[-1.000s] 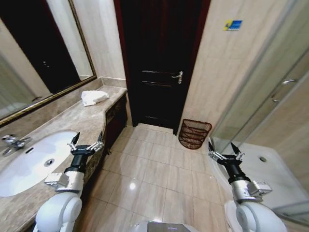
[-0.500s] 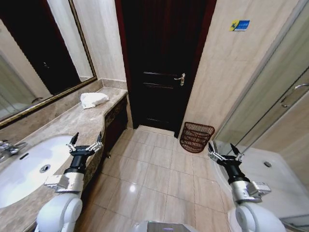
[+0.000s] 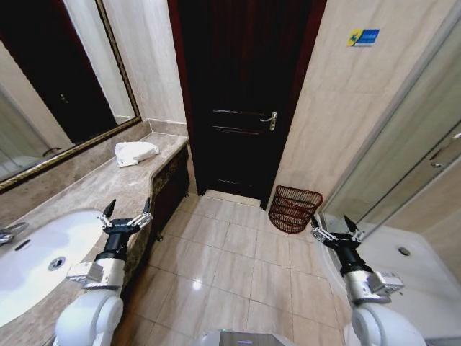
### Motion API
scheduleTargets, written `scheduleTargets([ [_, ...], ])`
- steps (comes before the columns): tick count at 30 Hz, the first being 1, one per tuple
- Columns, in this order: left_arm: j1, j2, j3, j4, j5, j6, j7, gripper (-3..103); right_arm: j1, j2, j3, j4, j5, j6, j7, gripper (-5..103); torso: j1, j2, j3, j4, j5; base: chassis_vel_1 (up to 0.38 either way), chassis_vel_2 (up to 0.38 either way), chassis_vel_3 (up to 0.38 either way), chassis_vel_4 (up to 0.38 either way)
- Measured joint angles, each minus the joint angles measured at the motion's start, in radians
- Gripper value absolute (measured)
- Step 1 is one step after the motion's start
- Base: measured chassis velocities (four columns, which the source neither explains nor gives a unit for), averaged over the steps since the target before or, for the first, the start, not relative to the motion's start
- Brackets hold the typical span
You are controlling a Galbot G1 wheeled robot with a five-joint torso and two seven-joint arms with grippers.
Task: Discard the used towel into the hamper.
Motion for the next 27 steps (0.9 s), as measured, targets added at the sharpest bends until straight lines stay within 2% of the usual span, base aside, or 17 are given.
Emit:
scheduleTargets([
  [27,0.016,-0.015,0.003,-0.017,0.024,0.004,0.008,100,0.022,-0.042,0.0,0.005,0.024,-0.015,0.033,100,0.0,0.0,0.0,-0.0001,-0.0001,-0.081,0.085,0.086,-0.086],
])
